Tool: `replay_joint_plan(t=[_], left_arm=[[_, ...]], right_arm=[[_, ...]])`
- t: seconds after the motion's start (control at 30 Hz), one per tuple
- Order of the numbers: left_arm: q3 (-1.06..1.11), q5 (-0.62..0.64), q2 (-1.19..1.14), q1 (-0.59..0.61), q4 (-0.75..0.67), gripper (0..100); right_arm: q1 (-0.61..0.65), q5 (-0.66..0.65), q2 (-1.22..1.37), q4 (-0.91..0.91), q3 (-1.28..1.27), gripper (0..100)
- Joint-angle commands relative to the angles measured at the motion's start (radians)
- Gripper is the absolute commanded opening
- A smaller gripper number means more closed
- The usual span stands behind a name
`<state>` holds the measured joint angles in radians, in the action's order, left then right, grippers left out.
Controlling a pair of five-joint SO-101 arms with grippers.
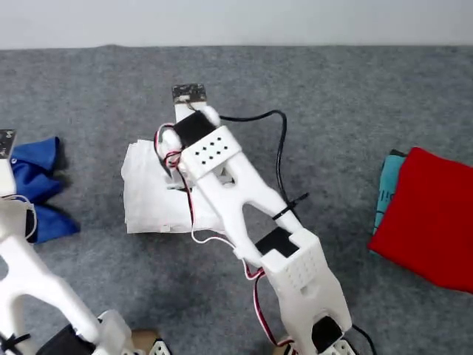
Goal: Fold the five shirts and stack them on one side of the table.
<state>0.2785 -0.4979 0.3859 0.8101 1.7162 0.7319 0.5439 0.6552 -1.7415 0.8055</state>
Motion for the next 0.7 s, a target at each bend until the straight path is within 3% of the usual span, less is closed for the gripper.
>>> replay_joint_plan(t=[0.0, 0.43, 0.67], left_arm=[[-0.004, 0.009, 0.032, -0.006, 0.0, 1], [-0.002, 0.008, 0.032, -0.005, 0.0, 1], [-0.002, 0.008, 0.032, -0.002, 0.0, 1]], right_arm=[[0.015, 0.04, 0.019, 0.025, 0.006, 42.0], [0.016, 0.118, 0.269, 0.068, 0.006, 40.1], [0.016, 0.103, 0.346, 0.116, 0.006, 13.6]])
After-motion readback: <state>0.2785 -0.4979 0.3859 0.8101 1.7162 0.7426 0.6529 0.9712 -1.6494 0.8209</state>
